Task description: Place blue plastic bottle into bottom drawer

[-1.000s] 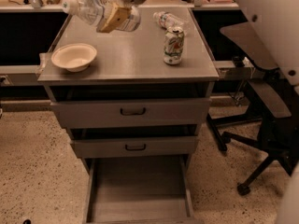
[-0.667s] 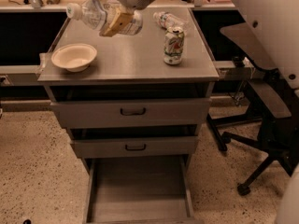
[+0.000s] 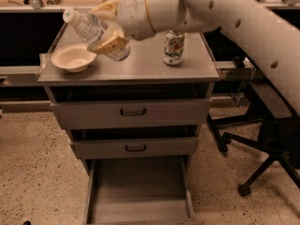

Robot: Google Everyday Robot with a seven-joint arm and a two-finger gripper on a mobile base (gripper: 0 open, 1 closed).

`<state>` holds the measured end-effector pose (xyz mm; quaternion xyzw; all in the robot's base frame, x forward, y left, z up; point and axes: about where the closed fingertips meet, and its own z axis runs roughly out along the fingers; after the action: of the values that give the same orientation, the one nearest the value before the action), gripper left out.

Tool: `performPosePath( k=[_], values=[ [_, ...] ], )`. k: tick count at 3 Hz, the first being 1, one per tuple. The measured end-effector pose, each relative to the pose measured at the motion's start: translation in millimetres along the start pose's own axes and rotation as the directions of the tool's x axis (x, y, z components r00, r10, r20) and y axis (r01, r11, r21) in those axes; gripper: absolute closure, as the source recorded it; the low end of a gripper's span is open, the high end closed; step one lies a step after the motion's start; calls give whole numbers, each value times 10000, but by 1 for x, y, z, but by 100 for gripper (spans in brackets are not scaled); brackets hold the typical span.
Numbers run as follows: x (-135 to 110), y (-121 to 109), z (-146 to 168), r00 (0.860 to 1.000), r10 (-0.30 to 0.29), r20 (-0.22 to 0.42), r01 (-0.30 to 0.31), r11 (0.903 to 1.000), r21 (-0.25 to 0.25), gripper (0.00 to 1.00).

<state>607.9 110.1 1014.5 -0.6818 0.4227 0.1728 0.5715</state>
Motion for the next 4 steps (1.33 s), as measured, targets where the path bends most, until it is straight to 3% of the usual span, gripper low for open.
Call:
performPosePath(
  k=[1,2,3,4],
  values=[
    [1,31,-1,9698,2115,1219,-2230,9707,901,100],
    [14,84,8,8953,4171,1567,-4323,8983,789,100],
    [32,117,23,8649,4848,1302,-4926,8695,349,100],
    [60,122,33,8407,5294,1139,-5346,8449,182,100]
  ],
)
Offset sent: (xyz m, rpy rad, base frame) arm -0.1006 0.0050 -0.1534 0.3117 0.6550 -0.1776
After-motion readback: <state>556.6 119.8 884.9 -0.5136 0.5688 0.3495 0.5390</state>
